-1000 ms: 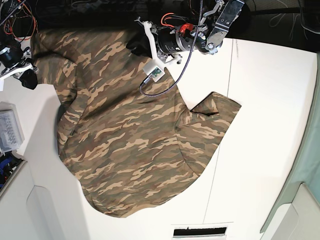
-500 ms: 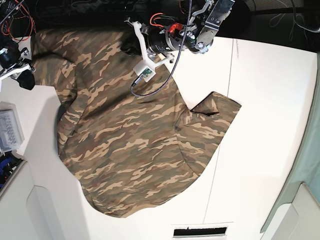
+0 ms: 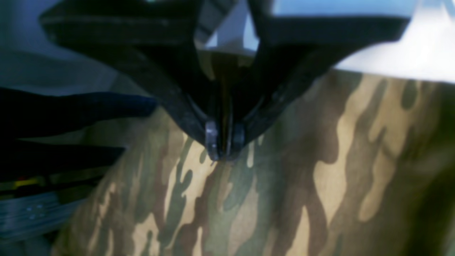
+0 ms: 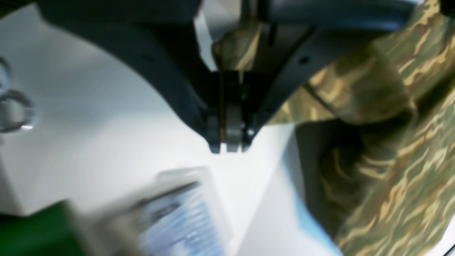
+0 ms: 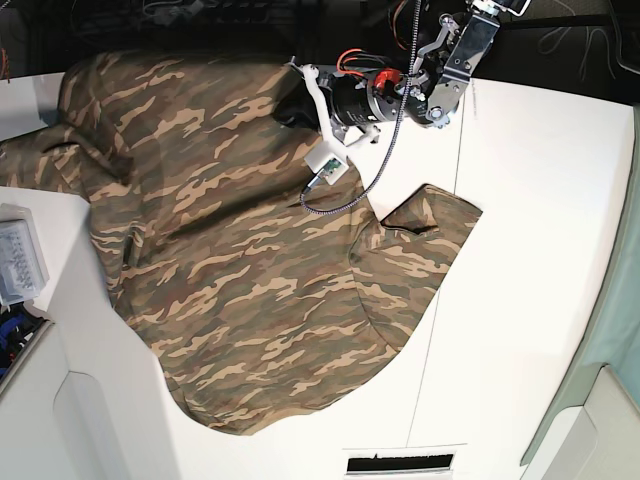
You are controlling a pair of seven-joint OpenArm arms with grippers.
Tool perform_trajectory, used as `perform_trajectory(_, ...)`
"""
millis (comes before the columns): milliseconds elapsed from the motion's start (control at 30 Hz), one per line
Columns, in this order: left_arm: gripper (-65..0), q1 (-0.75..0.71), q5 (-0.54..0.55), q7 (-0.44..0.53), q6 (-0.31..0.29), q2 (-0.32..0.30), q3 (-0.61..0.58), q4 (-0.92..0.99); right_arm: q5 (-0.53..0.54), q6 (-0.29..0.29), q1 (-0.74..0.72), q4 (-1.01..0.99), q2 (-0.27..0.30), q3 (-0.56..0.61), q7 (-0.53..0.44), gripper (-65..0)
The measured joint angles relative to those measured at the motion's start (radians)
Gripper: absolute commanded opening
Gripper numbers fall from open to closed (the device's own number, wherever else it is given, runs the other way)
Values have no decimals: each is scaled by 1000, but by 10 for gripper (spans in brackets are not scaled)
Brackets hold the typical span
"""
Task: Layout the t-shirt on the table in an organized manner, then fold the t-shirt properly
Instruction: 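Drag the shirt edge with the left gripper across toward the right gripper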
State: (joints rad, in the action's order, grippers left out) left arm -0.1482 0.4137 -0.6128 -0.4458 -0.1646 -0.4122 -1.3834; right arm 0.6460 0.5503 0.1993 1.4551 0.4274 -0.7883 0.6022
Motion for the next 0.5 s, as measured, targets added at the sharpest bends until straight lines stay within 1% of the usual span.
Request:
perform_trajectory(133,-595,19,0,-3,1,-18,1,-1,-2,-5,2,0,0,-19,2,-650)
perform_trajectory(167,-595,21,-1,-4,2,-19,1,-1,-7,-5,2,0,0,-19,7,-629)
perform_trajectory(233,-595,21,-1,-6,2,-18,6,-1,-10,-7,2,0,-1,-19,13,-452)
perform_trajectory(267,-595,21,-1,-7,2,-18,8,-1,-11,-8,2,0,-1,-19,14,-377)
perform_trajectory(300,-595,22,-1,-8,2,-18,13,-1,-11,-8,2,0,-1,-19,15,-325)
perform_trajectory(333,-595,24,-1,-9,2,-18,21,-1,-11,-9,2,0,-1,-19,15,-302)
perform_trajectory(500,-594,35,-12,-20,8,-18,106,-1,-9,-23,2,0,-1,-29,19,-303)
